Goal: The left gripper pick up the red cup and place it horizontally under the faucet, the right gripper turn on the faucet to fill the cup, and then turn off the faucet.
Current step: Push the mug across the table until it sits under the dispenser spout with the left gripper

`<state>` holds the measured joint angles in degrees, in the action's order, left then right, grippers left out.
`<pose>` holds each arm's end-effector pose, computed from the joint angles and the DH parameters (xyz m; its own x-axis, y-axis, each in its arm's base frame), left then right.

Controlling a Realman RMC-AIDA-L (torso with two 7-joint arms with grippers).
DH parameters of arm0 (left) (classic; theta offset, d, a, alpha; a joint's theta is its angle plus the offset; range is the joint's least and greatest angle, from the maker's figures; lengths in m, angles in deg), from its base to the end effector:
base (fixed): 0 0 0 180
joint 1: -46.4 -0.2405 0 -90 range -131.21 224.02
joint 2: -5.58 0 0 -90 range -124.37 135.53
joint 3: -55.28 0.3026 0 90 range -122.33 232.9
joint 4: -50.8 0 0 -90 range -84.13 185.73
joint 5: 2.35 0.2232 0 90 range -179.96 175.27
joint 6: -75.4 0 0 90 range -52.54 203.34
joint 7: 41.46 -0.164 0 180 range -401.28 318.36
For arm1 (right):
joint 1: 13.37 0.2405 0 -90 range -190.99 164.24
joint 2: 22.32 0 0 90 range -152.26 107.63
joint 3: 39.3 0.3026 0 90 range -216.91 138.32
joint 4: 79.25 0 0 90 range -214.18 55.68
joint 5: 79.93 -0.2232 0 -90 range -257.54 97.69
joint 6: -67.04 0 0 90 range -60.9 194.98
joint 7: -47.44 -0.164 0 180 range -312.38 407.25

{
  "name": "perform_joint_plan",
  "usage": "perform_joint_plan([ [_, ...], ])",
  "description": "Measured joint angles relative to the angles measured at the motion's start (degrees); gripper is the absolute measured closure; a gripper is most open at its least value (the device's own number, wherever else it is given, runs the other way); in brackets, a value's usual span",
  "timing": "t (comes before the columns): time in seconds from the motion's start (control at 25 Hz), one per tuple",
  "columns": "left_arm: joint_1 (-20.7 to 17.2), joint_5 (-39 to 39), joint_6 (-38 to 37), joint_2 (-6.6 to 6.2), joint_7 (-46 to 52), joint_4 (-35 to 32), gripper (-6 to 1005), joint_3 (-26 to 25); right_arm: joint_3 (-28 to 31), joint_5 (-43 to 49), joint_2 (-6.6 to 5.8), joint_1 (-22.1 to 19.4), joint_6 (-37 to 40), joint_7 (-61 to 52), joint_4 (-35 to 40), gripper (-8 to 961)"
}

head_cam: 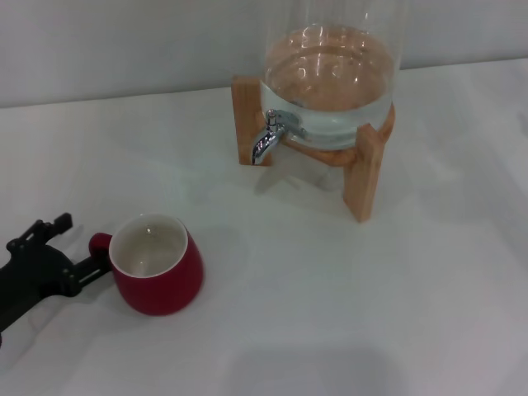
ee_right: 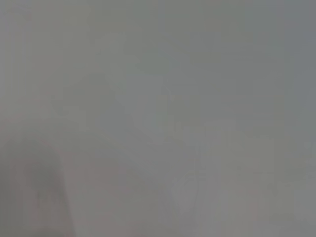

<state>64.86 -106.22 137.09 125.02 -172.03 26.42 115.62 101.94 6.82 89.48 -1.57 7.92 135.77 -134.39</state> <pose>-0.3789 0.3423 -0.0749 0.7958 0.2561 0.5488 0.5671 -0.6332 -0.5268 0.4143 0.3627 0.1695 0.6111 -0.1929 -0.7677 -0.7909 -0.1875 -0.5825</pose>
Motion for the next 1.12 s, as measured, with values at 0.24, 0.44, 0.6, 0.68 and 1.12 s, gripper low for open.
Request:
perform_joint_plan([
  [0.24, -0.27, 0.06, 0.66, -0.25, -0.22, -0.75, 181, 2.76, 0.0, 0.0, -0.04, 0.0, 0.32, 0.0, 0.04, 229],
  [0.44, -0.41, 0.06, 0.65, -0.21, -0.26, -1.06, 395, 2.78, 0.0, 0.01, -0.06, 0.07, 0.46, 0.0, 0.04, 229],
  [0.6, -0.44, 0.08, 0.47, -0.18, -0.32, -1.1, 565, 2.78, 0.0, 0.01, -0.08, 0.07, 0.51, 0.0, 0.04, 228],
  [0.68, -0.44, 0.08, 0.37, -0.18, -0.43, -1.11, 643, 2.78, 0.0, 0.01, -0.09, 0.07, 0.51, 0.0, 0.04, 228],
  [1.12, -0.53, -0.99, 0.28, 0.01, -1.72, -1.11, 865, 2.28, 0.0, 0.01, -0.09, -0.06, 0.5, 0.0, 0.03, 228],
])
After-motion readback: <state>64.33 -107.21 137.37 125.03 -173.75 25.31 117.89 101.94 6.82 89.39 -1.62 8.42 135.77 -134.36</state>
